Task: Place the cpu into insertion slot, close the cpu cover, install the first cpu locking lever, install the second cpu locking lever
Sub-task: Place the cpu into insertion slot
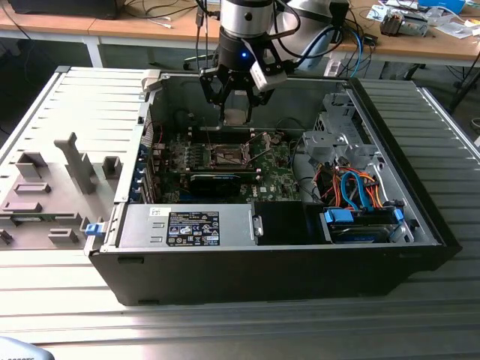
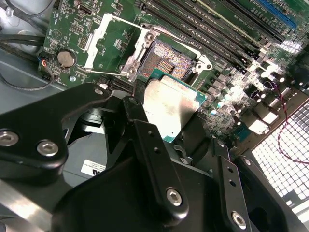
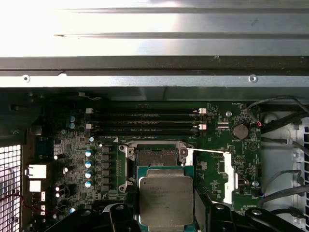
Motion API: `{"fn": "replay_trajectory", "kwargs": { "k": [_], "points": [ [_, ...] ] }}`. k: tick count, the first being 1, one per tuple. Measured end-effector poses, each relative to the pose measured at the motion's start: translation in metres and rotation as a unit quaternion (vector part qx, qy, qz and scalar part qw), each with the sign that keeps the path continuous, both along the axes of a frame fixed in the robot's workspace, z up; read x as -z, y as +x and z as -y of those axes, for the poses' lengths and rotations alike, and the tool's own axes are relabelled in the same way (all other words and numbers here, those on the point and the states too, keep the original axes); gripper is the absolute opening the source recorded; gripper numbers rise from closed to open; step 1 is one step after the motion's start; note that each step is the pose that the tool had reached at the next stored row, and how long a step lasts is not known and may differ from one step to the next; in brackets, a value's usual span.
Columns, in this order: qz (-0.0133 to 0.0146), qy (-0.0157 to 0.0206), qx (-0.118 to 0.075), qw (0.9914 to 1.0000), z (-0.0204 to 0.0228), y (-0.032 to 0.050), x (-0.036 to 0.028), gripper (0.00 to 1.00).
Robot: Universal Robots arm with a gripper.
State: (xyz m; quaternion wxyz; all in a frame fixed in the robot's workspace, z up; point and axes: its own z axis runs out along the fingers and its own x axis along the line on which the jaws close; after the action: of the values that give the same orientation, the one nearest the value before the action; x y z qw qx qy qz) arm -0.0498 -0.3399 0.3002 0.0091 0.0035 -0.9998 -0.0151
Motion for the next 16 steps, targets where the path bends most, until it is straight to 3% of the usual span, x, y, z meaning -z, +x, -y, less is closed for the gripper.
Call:
{"fn": "replay_trajectory", "kwargs": {
  "k": [16],
  "points": [
    [0.0000,0.0000,0.007,0.99998,0.0000,0.0000,0.0003,0.55]
  ]
}}
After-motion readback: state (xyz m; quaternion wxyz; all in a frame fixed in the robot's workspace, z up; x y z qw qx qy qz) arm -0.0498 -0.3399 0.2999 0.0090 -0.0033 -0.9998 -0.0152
